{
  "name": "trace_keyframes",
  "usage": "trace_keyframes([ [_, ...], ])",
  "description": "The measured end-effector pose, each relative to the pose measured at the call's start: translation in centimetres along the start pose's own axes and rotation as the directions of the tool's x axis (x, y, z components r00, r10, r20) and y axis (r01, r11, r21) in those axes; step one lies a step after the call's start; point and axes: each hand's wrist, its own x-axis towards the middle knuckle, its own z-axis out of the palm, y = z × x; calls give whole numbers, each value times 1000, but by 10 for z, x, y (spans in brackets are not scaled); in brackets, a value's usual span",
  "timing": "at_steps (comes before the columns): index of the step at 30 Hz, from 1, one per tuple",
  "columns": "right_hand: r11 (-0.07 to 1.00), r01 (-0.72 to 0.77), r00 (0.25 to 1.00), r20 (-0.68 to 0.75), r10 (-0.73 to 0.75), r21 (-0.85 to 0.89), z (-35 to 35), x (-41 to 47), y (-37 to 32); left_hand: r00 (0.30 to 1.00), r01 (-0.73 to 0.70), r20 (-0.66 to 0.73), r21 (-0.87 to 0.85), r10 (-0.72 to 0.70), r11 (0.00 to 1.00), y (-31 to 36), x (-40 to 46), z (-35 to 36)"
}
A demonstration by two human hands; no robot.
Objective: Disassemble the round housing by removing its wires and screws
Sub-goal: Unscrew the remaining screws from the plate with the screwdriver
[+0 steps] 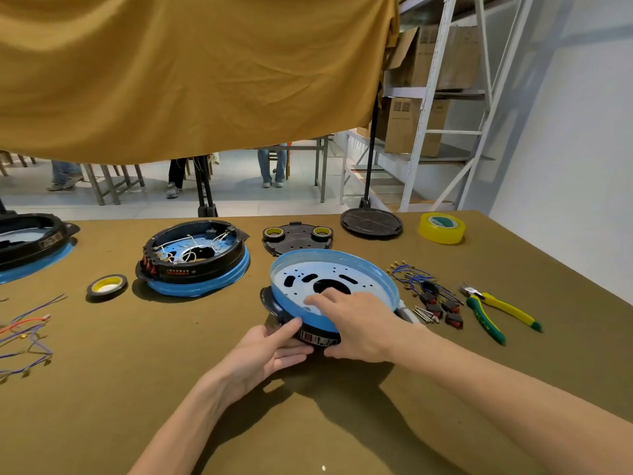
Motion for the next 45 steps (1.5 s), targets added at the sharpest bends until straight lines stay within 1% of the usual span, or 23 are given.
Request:
trace_keyframes([
  [3, 998, 1, 1000, -1, -1, 61, -15, 1, 7, 999, -13, 33, -143, 18, 990, 0, -1, 1],
  [6, 996, 12, 999, -50, -8, 91, -29, 3, 10, 996, -23, 76, -215, 40, 976, 4, -1, 1],
  [8, 995, 16, 998, -70, -9, 98, -33, 4, 11, 994, -21, 99, -218, 43, 976, 5, -2, -1],
  [12, 997, 22, 998, -56, -17, 77, -30, 3, 7, 995, 3, 102, -202, 18, 979, 3, -3, -3],
  [14, 997, 22, 998, -67, -16, 78, -29, 4, 6, 994, -6, 110, -168, 25, 986, 3, -4, -1],
  [16, 998, 26, 997, -80, -21, 61, -30, 6, 5, 995, -30, 86, -136, 42, 990, 2, -4, 2],
  [19, 999, 30, 995, -99, -26, 44, -28, 7, 6, 995, -93, -22, -43, 92, 995, -1, -3, 6],
  [22, 999, 32, 993, -118, -29, 24, -22, 7, 6, 984, -128, -98, 171, 146, 977, -3, -4, 5],
  [25, 998, 36, 994, -100, -41, -51, -9, 6, 5, 965, -157, -171, 229, 199, 961, -2, -11, 1],
  [27, 993, 44, 995, -80, -53, -107, 5, 5, 4, 919, -186, -268, 351, 289, 918, -2, -17, -2],
  [29, 988, 59, 995, -69, -69, -143, 19, 4, 3, 846, -199, -350, 493, 403, 847, -4, -19, -6],
  [30, 985, 66, 995, -67, -77, -159, 24, 3, 3, 825, -208, -356, 530, 438, 822, -5, -21, -6],
  [31, 983, 67, 995, -62, -79, -170, 29, 2, 1, 824, -220, -340, 546, 454, 809, -6, -22, -6],
  [32, 984, 62, 996, -59, -73, -167, 32, 2, 0, 836, -229, -313, 546, 450, 806, -6, -24, -5],
  [33, 990, 47, 997, -58, -55, -131, 34, 1, 0, 853, -237, -283, 535, 437, 811, -6, -26, -2],
  [34, 998, 21, 999, -47, -24, -54, 33, 1, -1, 871, -249, -253, 514, 422, 821, -6, -27, 1],
  [35, 999, -13, 999, -32, 15, 51, 30, -2, -2, 883, -267, -223, 484, 413, 833, -5, -29, 4],
  [36, 986, -38, 998, -46, 46, 163, 26, -5, -4, 889, -292, -197, 450, 413, 844, -5, -29, 8],
  [38, 932, -39, 981, -162, 103, 360, 16, -11, -9, 888, -351, -160, 370, 431, 860, -2, -30, 14],
  [40, 863, 0, 955, -255, 149, 506, 7, -15, -14, 885, -401, -125, 283, 448, 871, 3, -30, 21],
  [42, 835, 51, 939, -312, 147, 548, 1, -19, -16, 884, -430, -70, 264, 462, 863, 8, -30, 26],
  [45, 844, 109, 925, -364, 106, 525, -1, -28, -13, 880, -445, 9, 360, 474, 820, 11, -32, 28],
])
